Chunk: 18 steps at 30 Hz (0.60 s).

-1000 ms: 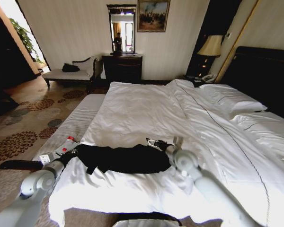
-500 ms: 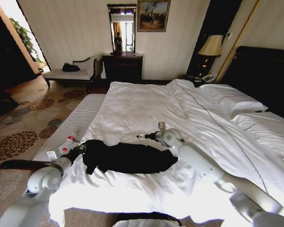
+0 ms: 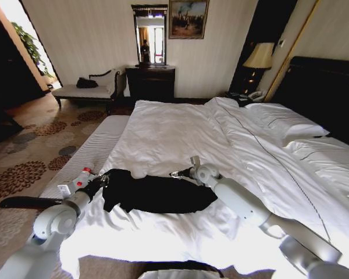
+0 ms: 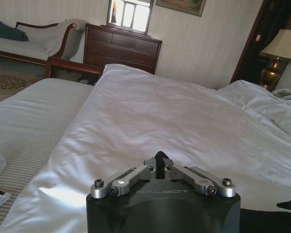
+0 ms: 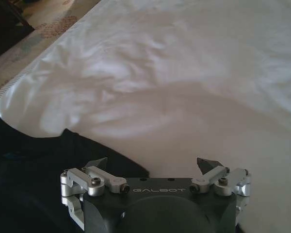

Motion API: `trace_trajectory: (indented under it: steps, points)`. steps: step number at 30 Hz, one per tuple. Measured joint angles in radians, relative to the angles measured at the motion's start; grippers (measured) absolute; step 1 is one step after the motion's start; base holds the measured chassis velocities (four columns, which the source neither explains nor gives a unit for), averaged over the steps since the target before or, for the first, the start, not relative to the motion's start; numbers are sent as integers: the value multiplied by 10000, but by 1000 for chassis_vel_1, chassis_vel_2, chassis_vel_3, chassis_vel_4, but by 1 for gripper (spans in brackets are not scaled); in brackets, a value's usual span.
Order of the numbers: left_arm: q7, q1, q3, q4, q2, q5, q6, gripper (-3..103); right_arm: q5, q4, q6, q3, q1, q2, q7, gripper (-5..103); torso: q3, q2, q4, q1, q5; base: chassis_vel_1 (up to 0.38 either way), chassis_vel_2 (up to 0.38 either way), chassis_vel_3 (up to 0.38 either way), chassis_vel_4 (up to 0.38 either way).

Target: Fold the clothes on the bed.

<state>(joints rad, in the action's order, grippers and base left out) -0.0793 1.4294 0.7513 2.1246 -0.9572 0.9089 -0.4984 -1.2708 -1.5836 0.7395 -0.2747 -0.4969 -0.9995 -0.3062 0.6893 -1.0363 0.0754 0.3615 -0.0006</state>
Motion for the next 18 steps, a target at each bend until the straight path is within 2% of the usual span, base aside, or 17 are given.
trace_trajectory:
  steps: [5, 13, 15, 18]
  points:
    - [0, 23, 0, -29, -5, -51, -37, 2, -668, -95, -16, 182, -171, -202, -521, 100, 0, 0, 0, 0, 0, 0, 0, 0, 0]
    - [-6, 139, 98, 49, 93, -58, -60, 2, -809, 6, -27, 177, -395, -248, -736, 100, 0, 1, 2, 0, 1, 0, 0, 0, 0]
    - [-6, 149, 115, 49, 95, -58, -60, 2, -808, 1, -29, 178, -427, -248, -738, 103, 0, 0, 2, 0, 0, 0, 0, 0, 0]
    - [-9, 179, 170, 48, 96, -59, -60, 2, -804, -73, -32, 178, -488, -237, -726, 94, 1, 1, 2, 1, 0, 0, 0, 0, 0]
